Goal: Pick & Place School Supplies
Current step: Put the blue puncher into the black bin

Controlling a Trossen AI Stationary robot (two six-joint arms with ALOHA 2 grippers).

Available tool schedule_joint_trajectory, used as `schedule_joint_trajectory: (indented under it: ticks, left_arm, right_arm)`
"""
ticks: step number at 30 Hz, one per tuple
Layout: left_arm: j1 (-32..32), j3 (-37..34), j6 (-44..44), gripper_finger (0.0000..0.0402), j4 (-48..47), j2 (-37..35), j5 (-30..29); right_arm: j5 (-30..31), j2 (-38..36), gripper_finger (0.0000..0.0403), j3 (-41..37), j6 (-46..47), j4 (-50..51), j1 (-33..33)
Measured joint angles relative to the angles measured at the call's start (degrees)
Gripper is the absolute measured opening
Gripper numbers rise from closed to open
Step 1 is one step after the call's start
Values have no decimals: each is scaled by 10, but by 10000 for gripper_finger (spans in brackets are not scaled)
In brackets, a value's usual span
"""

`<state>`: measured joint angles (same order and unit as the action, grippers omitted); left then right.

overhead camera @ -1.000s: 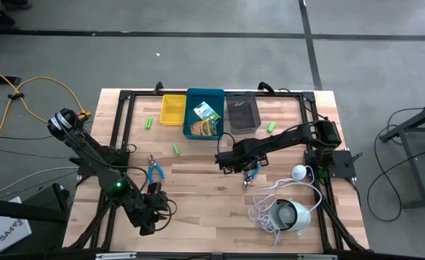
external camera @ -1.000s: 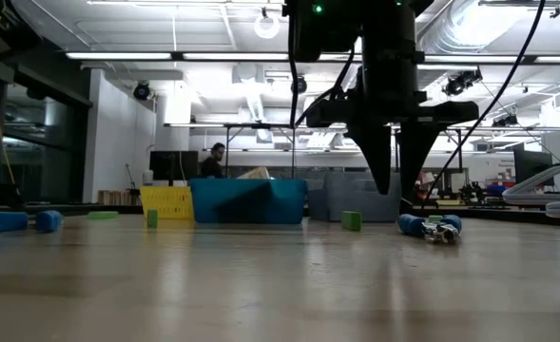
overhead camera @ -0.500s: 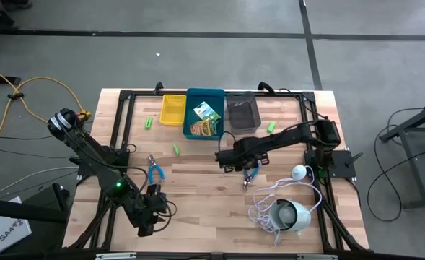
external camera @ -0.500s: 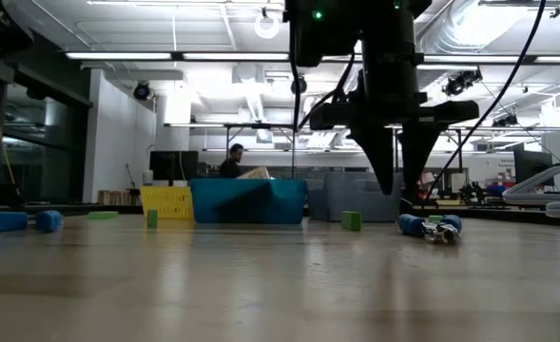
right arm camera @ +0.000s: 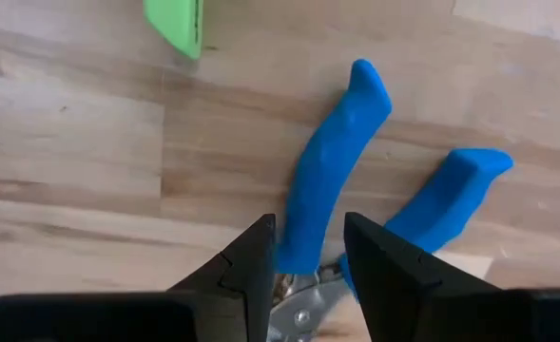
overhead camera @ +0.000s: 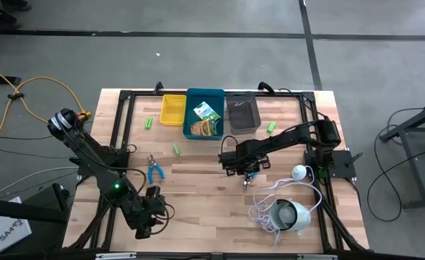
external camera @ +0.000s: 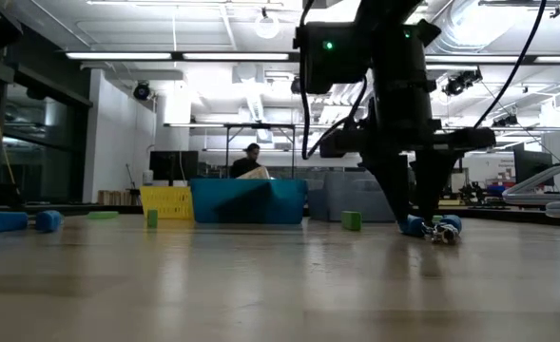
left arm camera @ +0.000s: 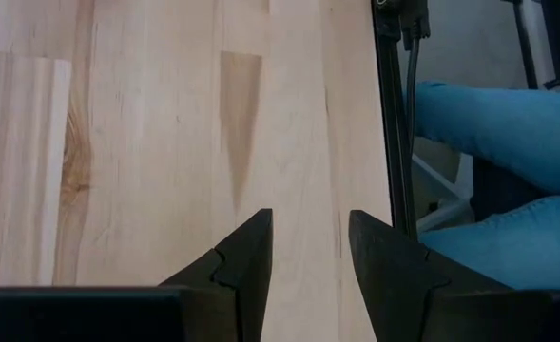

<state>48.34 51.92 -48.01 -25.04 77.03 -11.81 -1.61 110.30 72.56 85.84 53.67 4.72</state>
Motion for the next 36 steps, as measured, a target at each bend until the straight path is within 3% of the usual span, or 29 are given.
schedule_joint_trajectory:
  ticks: [8, 16, 28, 36]
  left_arm:
    - [0, 0, 1, 138, 4, 0, 0]
    - [0, 0, 6, 138, 13, 0, -1]
    - [0, 0, 7, 138, 13, 0, -2]
    - [0, 0, 7, 138, 13, 0, -2]
  right_arm:
    - [10, -2, 119, -39, -1, -73, 0]
    - [27, -2, 117, -42, -5, -72, 0]
    - [30, -2, 49, -42, -8, -69, 0]
    - [31, -1, 49, -42, -19, -69, 1]
